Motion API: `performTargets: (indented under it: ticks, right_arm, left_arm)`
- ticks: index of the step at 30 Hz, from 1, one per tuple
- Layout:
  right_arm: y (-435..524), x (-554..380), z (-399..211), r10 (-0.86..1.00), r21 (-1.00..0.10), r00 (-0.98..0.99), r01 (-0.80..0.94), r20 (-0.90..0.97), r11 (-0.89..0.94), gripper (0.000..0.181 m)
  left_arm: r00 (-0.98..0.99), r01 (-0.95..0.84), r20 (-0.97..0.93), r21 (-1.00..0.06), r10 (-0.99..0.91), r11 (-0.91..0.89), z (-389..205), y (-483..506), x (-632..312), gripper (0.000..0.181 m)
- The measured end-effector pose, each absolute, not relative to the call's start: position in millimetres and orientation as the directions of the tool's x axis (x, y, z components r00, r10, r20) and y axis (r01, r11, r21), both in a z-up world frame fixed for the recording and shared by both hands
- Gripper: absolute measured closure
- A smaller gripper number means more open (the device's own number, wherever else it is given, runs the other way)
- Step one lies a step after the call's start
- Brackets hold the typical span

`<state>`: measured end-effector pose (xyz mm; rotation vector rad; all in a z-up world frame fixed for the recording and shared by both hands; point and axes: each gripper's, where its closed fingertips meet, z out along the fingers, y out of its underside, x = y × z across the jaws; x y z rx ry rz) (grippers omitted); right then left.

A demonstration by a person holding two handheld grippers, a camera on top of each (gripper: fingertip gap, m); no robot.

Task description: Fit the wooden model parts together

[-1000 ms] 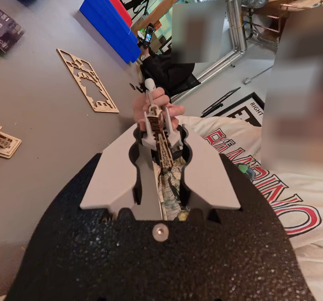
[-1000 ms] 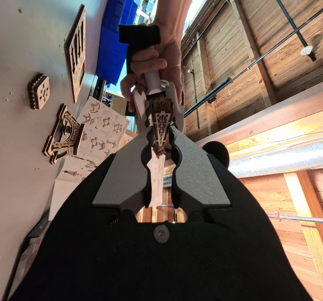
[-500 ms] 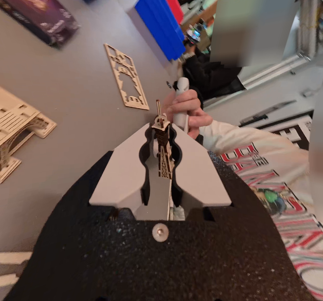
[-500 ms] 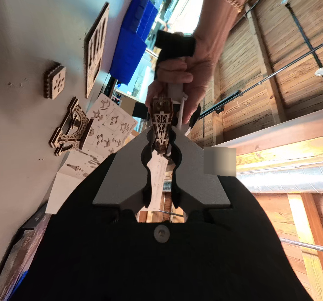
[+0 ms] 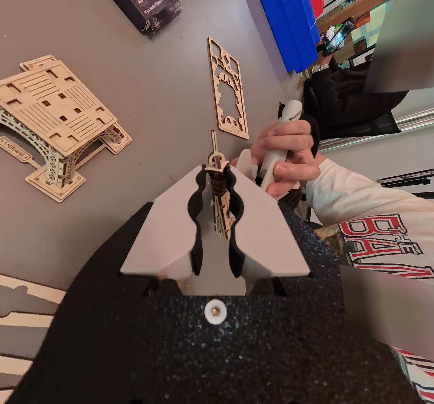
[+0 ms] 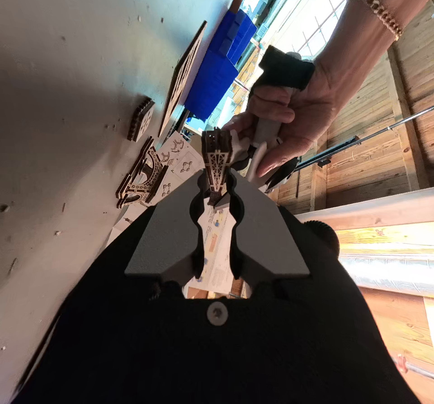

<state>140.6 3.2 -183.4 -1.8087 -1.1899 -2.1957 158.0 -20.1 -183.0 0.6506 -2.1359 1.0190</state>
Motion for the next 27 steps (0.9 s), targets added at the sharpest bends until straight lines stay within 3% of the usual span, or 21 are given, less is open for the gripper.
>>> performTargets:
  ticks: [14,19,27]
  right_arm:
    - [1.5,136.7,-163.9,0.222,0.394,-0.361,0.524,0.906,-0.755,0.168]
    - [1.0,133.4,-154.1,0.116,0.303,-0.344,0.558,0.932,-0.772,0.168]
    - [1.9,128.7,-146.9,0.109,0.331,-0.408,0.525,0.906,-0.784,0.168]
  left_arm:
    - [-0.590,-0.714,0.806,-0.549,0.047,0.434,-161.4,-24.5,151.3,0.166]
    - [-0.577,-0.725,0.810,-0.566,0.103,0.393,-151.2,-22.3,149.8,0.167]
    - [-0.628,-0.687,0.768,-0.623,0.126,0.375,-138.9,-20.5,147.1,0.164]
